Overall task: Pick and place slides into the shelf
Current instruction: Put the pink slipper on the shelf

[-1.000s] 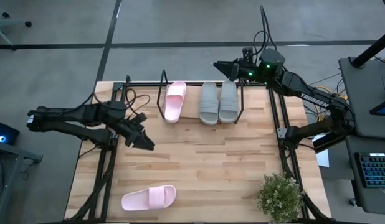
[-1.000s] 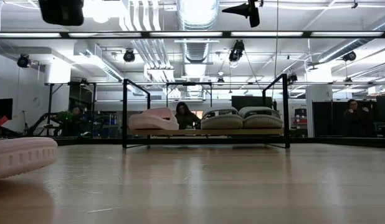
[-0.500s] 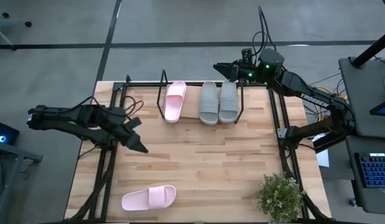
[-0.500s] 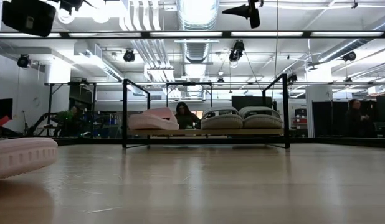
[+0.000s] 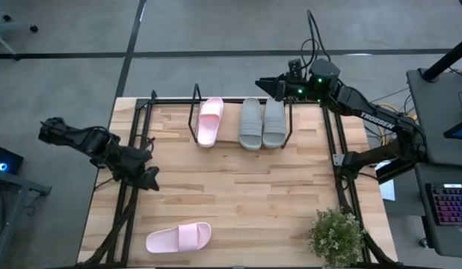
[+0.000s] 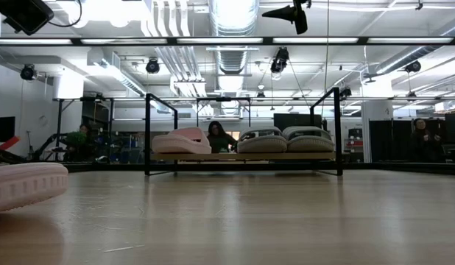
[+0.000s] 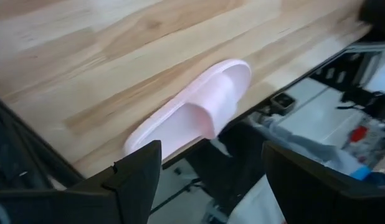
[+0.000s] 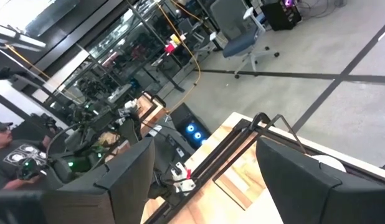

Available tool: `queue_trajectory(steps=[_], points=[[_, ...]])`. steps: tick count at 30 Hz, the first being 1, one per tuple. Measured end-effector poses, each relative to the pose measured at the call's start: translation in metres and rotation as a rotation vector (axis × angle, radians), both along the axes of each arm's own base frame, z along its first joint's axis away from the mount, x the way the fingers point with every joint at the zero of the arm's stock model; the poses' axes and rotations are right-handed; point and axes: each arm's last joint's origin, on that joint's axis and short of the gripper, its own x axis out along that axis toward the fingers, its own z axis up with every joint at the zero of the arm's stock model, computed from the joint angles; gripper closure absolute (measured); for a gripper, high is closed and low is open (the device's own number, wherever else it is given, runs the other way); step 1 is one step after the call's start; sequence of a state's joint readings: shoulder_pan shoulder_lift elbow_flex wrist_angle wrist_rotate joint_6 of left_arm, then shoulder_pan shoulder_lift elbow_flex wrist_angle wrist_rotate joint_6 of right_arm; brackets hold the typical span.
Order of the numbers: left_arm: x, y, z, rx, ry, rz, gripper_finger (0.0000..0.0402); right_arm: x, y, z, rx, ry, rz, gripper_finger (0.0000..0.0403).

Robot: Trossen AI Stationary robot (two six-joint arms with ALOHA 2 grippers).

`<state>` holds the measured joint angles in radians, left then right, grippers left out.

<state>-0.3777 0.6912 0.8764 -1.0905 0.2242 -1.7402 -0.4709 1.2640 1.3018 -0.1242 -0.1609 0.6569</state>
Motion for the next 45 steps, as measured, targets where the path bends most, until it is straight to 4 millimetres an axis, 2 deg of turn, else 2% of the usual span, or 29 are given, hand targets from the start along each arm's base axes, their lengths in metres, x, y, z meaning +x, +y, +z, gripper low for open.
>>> queue_trajectory(steps=[5,10,14,22,30,36,45], points=[[0.017,-0.015,-0.006,0.097,-0.011,-0.071,0.0140,0.000,0.000,0.000,-0.012,0.003,0.001,0.0137],[0.035,-0.042,-0.013,0.143,-0.049,-0.131,0.0140,0.000,0.000,0.000,-0.014,0.004,0.000,0.0135],[0.035,-0.067,-0.022,0.187,0.004,-0.134,0.0140,0.000,0.000,0.000,-0.015,0.004,0.000,0.0131],[0.033,-0.115,-0.030,0.146,-0.107,0.037,0.0140,0.000,0.000,0.000,-0.022,0.006,0.001,0.0138],[0.056,-0.152,-0.060,0.130,-0.070,0.083,0.0140,0.000,0.000,0.000,-0.022,0.006,0.001,0.0131],[0.064,-0.170,-0.080,0.122,-0.036,0.117,0.0140,0.000,0.000,0.000,-0.022,0.006,0.001,0.0137],[0.071,-0.177,-0.101,0.187,-0.044,0.190,0.0140,0.000,0.000,0.000,-0.021,0.006,0.001,0.0131]])
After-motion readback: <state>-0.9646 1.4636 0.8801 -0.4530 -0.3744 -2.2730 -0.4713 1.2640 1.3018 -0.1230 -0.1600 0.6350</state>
